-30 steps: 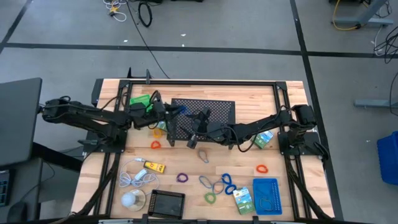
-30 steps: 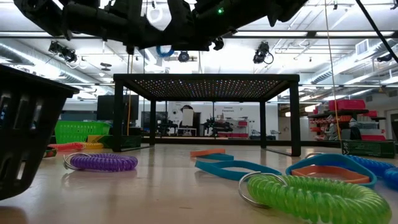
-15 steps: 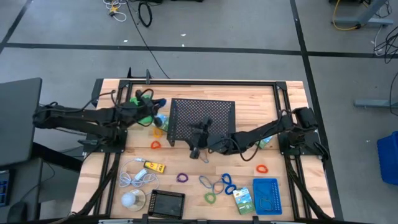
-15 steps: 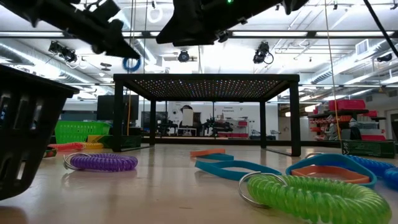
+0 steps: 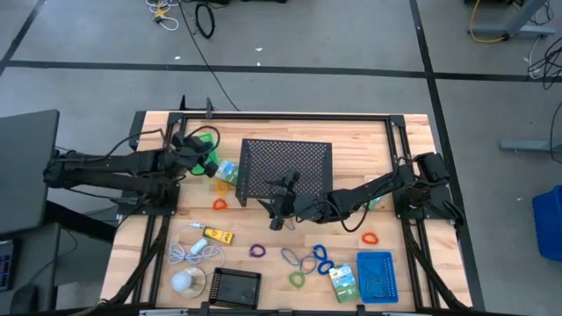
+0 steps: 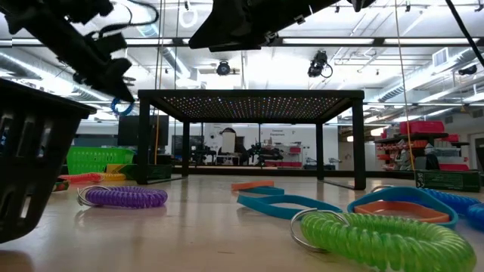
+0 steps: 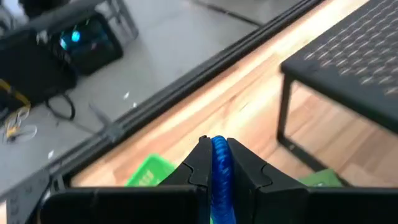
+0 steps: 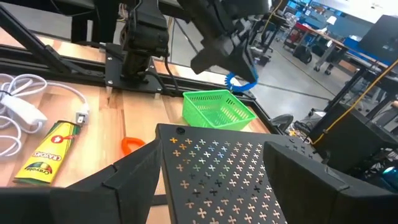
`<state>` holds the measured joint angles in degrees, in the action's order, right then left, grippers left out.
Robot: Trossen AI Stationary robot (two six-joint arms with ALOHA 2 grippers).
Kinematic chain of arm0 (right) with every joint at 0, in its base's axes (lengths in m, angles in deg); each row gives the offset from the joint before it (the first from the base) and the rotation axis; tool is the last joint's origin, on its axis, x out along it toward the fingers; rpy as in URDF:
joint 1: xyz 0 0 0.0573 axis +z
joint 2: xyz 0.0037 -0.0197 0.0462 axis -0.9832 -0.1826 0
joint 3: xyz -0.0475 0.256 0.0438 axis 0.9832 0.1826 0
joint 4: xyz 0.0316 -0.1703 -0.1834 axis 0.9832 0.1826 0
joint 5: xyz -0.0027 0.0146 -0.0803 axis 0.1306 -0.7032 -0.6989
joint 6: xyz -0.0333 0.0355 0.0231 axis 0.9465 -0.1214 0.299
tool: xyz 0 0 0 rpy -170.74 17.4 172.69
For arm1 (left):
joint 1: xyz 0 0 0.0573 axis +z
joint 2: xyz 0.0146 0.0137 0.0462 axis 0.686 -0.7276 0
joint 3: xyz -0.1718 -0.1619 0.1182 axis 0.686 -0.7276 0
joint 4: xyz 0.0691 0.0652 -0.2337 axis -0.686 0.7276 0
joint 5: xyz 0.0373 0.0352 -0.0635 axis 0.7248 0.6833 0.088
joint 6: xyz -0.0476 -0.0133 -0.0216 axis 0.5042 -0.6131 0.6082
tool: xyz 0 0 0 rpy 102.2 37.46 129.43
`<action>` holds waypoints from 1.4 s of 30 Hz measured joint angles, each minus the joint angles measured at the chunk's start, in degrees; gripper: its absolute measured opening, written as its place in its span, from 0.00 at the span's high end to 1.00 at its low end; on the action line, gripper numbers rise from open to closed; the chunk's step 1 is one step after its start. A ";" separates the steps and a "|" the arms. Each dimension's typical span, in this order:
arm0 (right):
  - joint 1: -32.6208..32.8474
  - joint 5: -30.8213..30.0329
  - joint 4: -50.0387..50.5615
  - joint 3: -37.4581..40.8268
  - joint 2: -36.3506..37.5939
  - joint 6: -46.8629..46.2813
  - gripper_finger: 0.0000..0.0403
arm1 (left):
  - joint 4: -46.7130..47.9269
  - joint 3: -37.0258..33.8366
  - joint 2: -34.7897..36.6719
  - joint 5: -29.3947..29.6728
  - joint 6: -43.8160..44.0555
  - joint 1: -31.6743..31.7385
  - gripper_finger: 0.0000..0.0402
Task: Pick & Place Office Desk Supplies
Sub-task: Put the blue spring keychain into the green bin
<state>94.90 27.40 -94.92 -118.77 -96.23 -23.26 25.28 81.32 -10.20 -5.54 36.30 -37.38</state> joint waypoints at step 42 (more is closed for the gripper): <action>0.52 0.09 0.31 0.00 0.50 -0.43 0.28 | 0.26 -8.26 -6.38 -12.31 10.18 9.16 0.87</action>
<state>95.42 27.48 -94.61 -118.77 -95.73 -23.69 25.54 73.06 -16.58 -17.85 46.47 -28.22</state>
